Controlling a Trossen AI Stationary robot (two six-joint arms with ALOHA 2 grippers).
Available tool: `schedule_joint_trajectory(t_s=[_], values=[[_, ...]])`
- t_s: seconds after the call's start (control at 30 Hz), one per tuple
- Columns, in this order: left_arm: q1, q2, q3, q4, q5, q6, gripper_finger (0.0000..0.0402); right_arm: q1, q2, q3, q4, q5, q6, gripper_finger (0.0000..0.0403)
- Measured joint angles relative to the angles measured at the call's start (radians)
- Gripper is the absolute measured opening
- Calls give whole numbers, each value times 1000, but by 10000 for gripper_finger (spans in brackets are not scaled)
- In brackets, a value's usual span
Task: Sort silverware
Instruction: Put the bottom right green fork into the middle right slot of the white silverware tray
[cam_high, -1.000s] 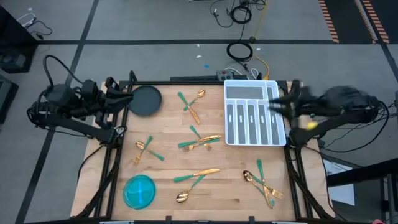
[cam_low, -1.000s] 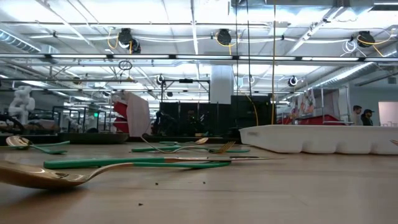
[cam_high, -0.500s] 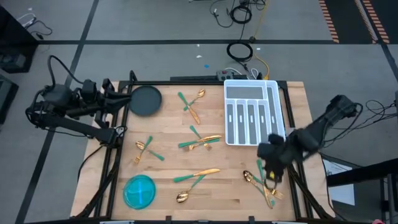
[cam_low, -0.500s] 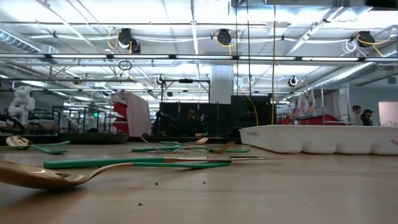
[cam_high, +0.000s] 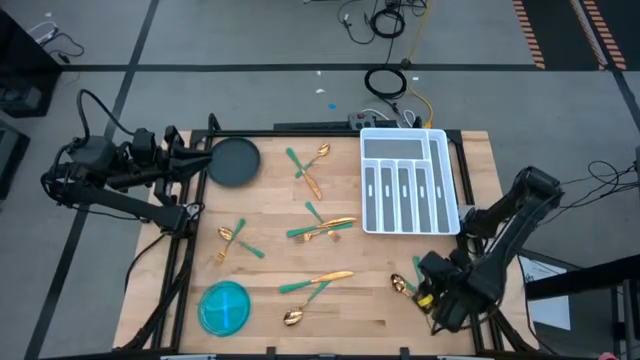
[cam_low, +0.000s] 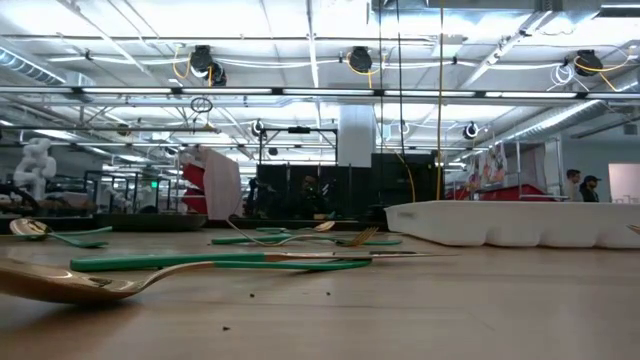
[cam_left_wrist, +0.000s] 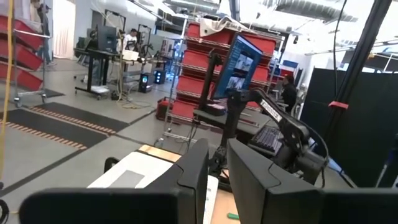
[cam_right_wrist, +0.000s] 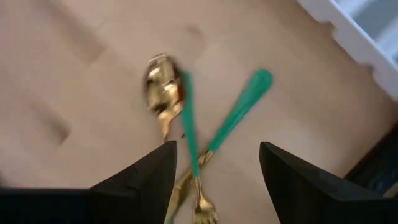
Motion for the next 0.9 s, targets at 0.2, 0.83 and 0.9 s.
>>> schedule_joint_trajectory(t_s=[0.2,0.83,0.9], values=[[0,12,0,-1,-1,-26,67,-4,25,-43,8,-3,273,232],[0,47,-2,-59,-5,-26,67,-4,34,-128,332,-135,39,288],[0,50,-2,-59,-5,-26,67,1,34,-128,346,-140,-68,287]])
